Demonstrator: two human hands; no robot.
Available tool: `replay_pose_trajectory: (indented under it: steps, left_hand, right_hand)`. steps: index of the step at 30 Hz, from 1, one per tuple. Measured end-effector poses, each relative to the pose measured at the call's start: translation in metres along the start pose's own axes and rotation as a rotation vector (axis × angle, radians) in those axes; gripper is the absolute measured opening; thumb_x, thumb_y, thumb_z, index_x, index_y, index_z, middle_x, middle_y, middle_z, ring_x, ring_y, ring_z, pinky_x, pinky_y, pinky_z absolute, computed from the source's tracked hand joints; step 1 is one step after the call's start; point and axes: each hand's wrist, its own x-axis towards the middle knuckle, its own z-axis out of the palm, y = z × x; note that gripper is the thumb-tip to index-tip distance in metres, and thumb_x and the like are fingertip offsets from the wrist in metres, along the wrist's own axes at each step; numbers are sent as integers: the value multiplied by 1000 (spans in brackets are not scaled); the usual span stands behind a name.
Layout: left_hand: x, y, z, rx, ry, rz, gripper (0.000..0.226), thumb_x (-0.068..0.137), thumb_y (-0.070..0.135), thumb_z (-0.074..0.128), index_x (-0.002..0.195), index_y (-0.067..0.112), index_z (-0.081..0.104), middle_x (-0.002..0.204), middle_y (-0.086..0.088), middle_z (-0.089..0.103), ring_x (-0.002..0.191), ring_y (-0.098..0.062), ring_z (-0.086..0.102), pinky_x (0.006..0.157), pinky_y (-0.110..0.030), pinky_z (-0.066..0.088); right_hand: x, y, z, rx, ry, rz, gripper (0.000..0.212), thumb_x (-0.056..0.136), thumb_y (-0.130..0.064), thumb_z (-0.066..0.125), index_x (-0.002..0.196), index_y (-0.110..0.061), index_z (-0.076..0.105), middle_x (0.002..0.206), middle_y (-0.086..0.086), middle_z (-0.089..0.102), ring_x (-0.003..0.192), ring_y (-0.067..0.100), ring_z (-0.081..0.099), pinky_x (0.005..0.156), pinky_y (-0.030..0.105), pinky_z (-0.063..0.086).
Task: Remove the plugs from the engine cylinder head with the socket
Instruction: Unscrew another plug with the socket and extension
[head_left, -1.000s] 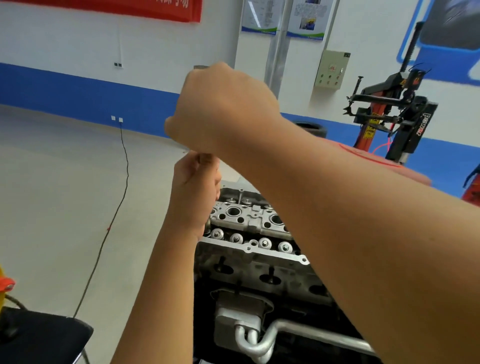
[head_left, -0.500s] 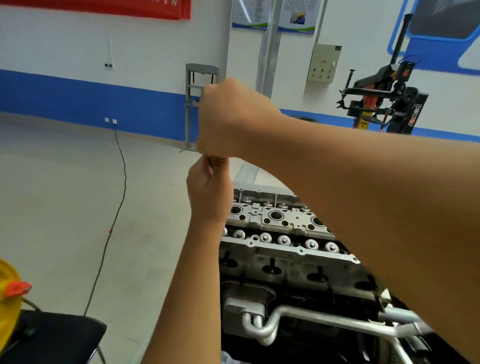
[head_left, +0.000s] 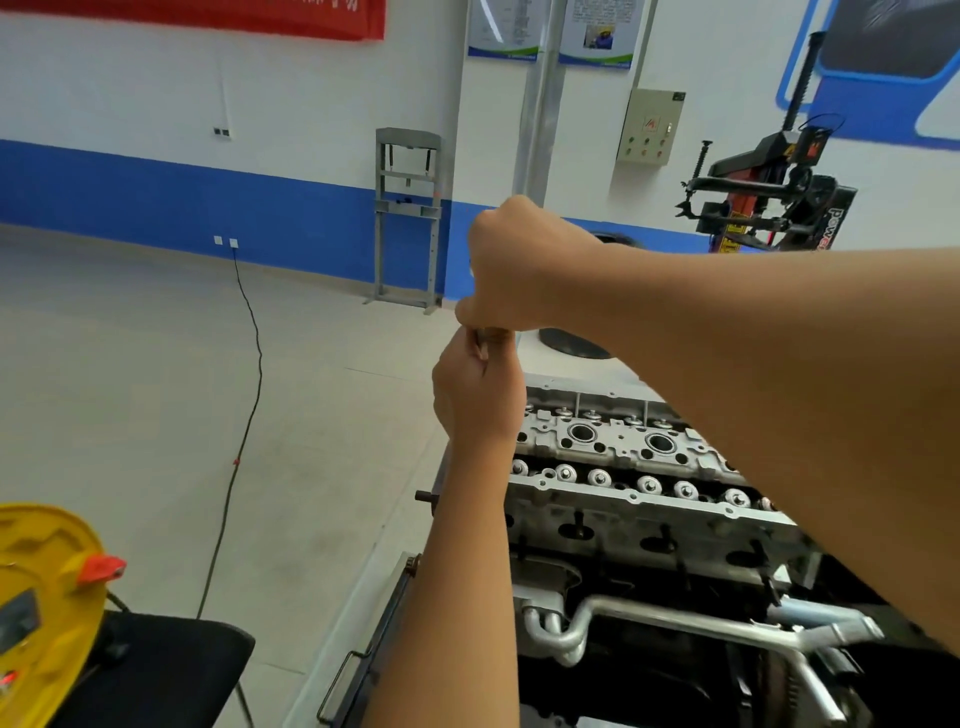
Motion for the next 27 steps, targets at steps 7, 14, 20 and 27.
replay_pose_trajectory:
  steps: [7, 14, 20, 27]
  left_hand:
    - [-3, 0, 5, 57, 63, -13, 38, 97, 44, 46, 64, 28, 40, 53, 9, 44, 54, -4, 46, 54, -25, 28]
    - [-4, -4, -4, -17, -17, 77, 42, 102, 51, 45, 67, 29, 39, 53, 15, 44, 52, -6, 40, 51, -16, 30]
    - [-5, -11, -8, -54, -105, 126, 38, 110, 44, 36, 73, 39, 45, 56, 13, 44, 50, -7, 37, 52, -31, 33]
    - [-1, -11, -11, -137, -184, 104, 38, 111, 33, 35, 79, 24, 53, 62, 6, 40, 57, -11, 31, 54, -24, 29]
  right_hand:
    - [4, 10, 10, 76, 43, -49, 44, 91, -48, 65, 68, -16, 46, 59, -2, 40, 50, 13, 31, 46, 25, 24]
    - [7, 21, 18, 213, 171, -222, 40, 96, -51, 60, 84, -14, 55, 56, -4, 41, 49, 12, 35, 51, 28, 34]
    - [4, 29, 33, 224, 333, -255, 55, 92, -64, 49, 93, -11, 62, 59, 0, 43, 56, 26, 43, 55, 38, 45]
    - [-7, 25, 50, 347, 576, -104, 65, 93, -73, 39, 80, -12, 59, 61, -3, 48, 52, 26, 46, 52, 31, 28]
